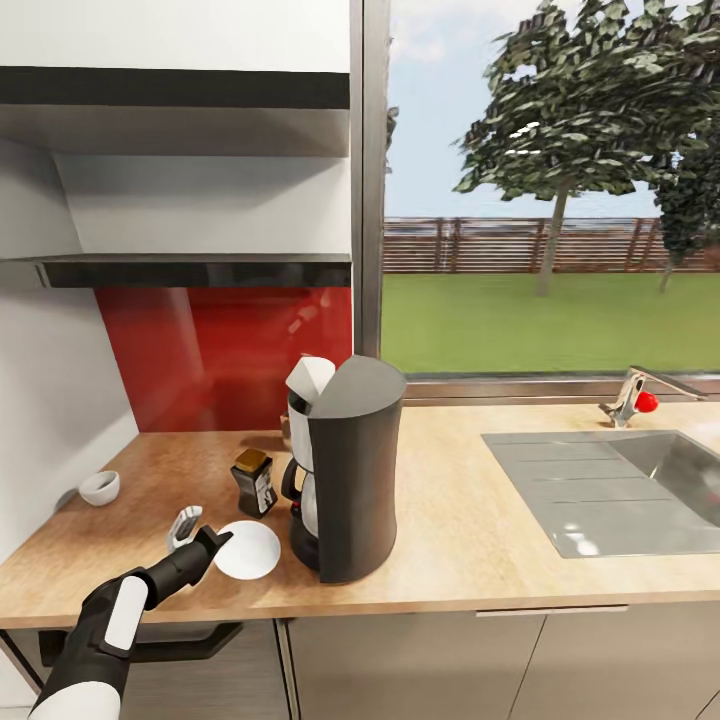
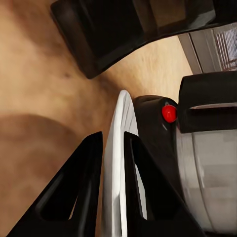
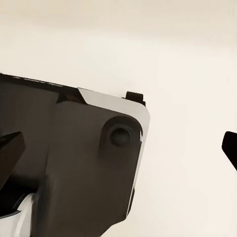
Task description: Set up a coffee station on the kitchen countertop: keep the coffee maker on the countertop, move the bottle of coffee from the kitchen shelf to the counter next to the coffee maker, place a paper coffee filter on top of the coffee maker, put the saucer next to the coffee maker with the coffee cup on the saucer, and place the electric kettle next to the coffee maker.
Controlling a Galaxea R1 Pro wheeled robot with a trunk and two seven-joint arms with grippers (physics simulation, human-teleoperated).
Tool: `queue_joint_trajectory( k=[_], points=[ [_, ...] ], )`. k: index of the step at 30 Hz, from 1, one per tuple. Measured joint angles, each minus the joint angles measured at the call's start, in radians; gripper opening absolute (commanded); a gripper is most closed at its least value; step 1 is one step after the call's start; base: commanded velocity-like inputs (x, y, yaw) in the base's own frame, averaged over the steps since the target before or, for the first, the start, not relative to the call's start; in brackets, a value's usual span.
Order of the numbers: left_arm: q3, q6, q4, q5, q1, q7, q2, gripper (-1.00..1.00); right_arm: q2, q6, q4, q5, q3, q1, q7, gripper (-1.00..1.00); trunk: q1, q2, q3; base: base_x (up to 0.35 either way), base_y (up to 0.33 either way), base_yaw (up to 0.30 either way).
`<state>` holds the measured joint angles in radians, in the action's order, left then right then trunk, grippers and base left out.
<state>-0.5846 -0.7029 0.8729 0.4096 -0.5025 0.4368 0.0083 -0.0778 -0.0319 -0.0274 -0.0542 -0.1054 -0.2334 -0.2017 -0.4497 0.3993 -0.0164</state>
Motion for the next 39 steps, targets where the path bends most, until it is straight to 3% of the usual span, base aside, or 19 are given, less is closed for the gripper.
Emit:
queue_joint_trajectory(
  k=[1, 2, 10, 14, 39],
  points=[
    [0.0, 0.0, 0.0, 0.0, 0.0, 0.0, 0.0, -1.0, 0.0, 0.0, 0.0, 0.0, 0.0, 0.0, 0.0, 1.0, 0.0, 0.0, 0.0, 0.0, 0.0, 0.0],
    [0.0, 0.0, 0.0, 0.0, 0.0, 0.0, 0.0, 1.0, 0.0, 0.0, 0.0, 0.0, 0.0, 0.0, 0.0, 1.0, 0.0, 0.0, 0.0, 0.0, 0.0, 0.0],
    [-0.004, 0.002, 0.0, -0.003, 0.0, -0.005, 0.003, 1.0, 0.0, 0.0, 0.0, 0.0, 0.0, 0.0, 0.0, 1.0, 0.0, 0.0, 0.0, 0.0, 0.0, 0.0],
    [-0.005, 0.002, 0.001, 0.0, 0.0, -0.042, 0.004, 1.0, 0.0, 0.0, 0.0, 0.001, 0.0, 0.0, 0.0, 1.0, 0.0, 0.0, 0.0, -0.035, 0.012, 0.0],
    [-0.004, -0.001, 0.001, 0.004, 0.0, -0.058, 0.008, 1.0, 0.001, 0.0, 0.0, 0.001, -0.001, 0.0, -0.002, 1.0, 0.0, 0.0, 0.0, -0.263, 0.193, 0.0]
  ],
)
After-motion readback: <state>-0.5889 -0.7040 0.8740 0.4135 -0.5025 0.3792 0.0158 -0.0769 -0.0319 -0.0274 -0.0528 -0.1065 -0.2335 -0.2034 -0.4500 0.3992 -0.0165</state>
